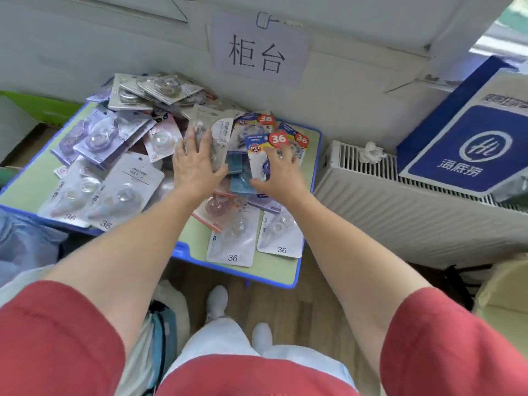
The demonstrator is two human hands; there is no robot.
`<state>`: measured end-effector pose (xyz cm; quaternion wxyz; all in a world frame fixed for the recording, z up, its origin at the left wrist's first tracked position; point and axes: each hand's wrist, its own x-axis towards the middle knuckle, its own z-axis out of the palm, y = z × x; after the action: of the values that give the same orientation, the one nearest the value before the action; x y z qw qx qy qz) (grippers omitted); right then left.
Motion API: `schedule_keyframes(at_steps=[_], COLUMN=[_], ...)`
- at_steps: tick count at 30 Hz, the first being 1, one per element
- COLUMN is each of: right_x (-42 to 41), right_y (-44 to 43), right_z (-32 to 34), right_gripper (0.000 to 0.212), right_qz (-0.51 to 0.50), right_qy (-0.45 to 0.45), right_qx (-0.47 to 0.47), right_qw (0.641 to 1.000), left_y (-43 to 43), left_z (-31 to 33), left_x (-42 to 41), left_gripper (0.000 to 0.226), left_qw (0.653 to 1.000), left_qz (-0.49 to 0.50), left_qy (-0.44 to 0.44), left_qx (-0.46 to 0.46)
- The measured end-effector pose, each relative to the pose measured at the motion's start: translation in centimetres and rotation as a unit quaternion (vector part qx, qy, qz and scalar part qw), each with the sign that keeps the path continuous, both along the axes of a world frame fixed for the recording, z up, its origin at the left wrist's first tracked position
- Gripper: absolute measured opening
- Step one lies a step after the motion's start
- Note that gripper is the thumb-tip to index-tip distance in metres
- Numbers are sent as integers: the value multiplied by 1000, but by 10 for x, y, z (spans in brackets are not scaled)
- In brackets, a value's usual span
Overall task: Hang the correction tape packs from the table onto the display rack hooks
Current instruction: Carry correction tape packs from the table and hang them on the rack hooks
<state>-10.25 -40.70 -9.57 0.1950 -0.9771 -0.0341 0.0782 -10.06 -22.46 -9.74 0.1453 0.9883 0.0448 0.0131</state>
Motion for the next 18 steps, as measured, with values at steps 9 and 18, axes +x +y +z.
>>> schedule_keyframes(at_steps=[9, 18], right_x=[-104, -263], right_y=[-48, -67], right_z=[-15, -35], right_gripper=[77, 78], right_qz=[-95, -278], right_qy=[-23, -24], right_qx=[32, 34], right_qw=[995, 960], left_y=[-46, -87], left_z=[-19, -22], left_x=[-74, -180], left_gripper=[77, 75], left_qw=[995, 968], left_qz=[-90, -245], left_qy=[23, 42], left_qx=[-21, -42])
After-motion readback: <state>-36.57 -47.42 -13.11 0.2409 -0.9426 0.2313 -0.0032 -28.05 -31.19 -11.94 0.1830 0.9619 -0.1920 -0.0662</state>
